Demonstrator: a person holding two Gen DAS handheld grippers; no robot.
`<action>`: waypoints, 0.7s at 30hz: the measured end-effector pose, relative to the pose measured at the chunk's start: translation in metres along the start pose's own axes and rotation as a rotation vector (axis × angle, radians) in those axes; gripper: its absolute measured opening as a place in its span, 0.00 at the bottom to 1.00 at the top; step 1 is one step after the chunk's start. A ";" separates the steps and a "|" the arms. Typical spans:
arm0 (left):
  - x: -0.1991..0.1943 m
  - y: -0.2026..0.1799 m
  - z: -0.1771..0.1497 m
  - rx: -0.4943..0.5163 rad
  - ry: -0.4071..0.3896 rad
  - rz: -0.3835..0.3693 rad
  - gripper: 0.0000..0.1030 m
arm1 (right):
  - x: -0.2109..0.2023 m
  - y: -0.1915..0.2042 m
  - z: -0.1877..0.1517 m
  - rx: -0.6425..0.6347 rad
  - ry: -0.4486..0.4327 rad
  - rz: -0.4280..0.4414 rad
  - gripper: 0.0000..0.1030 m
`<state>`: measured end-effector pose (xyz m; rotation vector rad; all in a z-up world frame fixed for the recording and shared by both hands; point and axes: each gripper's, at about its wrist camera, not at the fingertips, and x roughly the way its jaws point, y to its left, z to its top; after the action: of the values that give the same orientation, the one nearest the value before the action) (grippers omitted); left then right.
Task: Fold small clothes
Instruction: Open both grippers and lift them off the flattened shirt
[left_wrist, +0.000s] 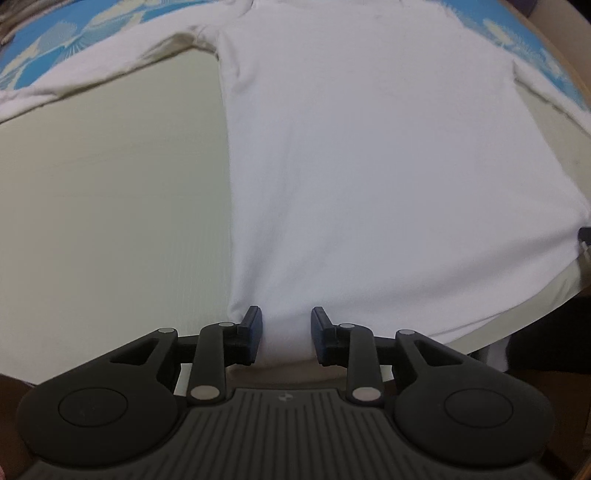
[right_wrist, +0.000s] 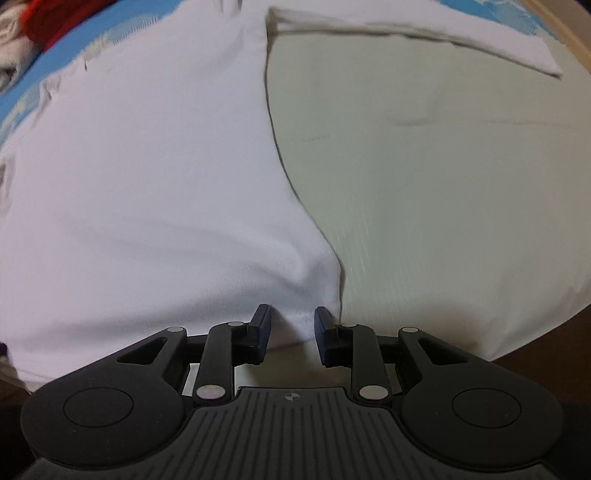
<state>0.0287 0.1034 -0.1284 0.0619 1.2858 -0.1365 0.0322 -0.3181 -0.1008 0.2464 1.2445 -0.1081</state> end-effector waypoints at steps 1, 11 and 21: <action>-0.003 0.001 -0.001 -0.010 -0.006 -0.011 0.32 | -0.002 -0.004 -0.004 0.006 0.005 -0.005 0.27; -0.006 0.004 0.006 -0.036 -0.045 -0.002 0.36 | -0.017 0.008 -0.016 -0.042 -0.054 -0.050 0.29; -0.042 0.009 0.018 -0.097 -0.257 0.036 0.71 | -0.071 0.016 -0.004 -0.018 -0.426 -0.037 0.42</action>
<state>0.0354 0.1131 -0.0839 -0.0154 1.0322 -0.0487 0.0092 -0.3058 -0.0328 0.1728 0.8258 -0.1719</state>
